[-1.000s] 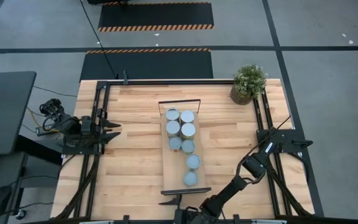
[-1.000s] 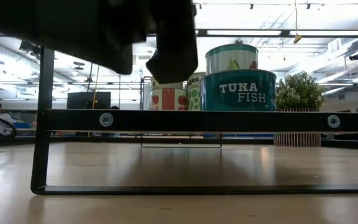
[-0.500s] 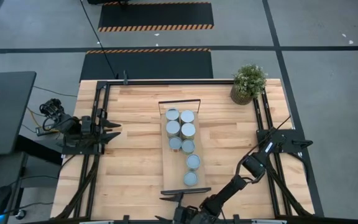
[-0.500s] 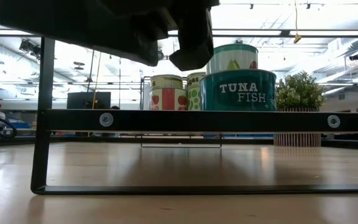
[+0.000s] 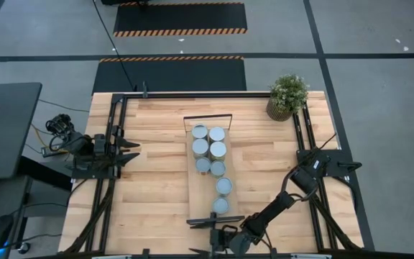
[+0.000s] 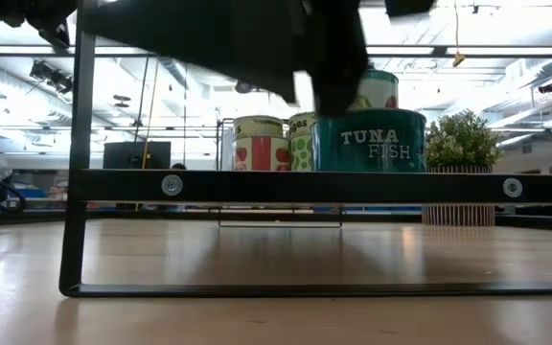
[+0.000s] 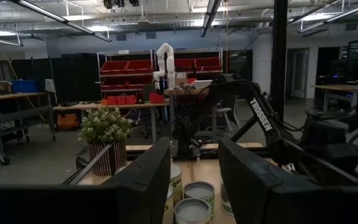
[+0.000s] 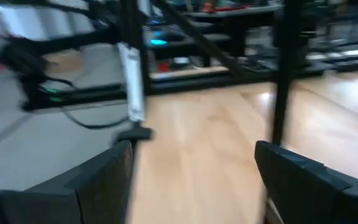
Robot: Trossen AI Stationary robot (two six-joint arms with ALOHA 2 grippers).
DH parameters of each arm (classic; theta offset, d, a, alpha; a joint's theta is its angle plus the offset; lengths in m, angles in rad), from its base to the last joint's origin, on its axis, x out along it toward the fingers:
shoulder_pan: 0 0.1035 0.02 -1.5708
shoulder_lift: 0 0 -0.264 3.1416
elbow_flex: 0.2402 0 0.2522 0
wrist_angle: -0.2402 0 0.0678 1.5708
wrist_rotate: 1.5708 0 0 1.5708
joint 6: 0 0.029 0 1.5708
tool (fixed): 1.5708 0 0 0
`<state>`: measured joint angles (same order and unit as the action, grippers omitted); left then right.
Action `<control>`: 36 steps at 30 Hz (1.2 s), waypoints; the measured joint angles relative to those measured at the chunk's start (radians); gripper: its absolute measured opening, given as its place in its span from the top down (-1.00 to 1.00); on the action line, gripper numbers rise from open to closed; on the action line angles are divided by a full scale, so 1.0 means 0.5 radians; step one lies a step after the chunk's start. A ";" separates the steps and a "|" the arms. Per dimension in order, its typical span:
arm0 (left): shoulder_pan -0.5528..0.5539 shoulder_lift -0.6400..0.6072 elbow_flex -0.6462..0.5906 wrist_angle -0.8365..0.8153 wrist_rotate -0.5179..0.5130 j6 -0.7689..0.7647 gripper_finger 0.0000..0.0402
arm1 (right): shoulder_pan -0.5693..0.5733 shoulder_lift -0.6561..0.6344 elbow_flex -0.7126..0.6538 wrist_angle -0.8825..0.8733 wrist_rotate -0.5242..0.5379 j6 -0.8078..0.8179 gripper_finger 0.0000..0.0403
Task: Pick and place cans onto a shelf
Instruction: Put the canned tuna on the shelf
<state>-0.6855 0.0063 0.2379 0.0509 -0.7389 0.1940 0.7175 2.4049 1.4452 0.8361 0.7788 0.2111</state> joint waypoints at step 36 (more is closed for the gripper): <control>0.000 0.000 0.000 0.000 0.000 0.001 0.29 | 0.138 -0.004 0.020 -0.416 0.996 0.348 -0.73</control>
<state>-0.6857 0.0063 0.2379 0.0509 -0.7391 0.1944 0.7866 2.4031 1.4550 0.6280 1.2766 0.3849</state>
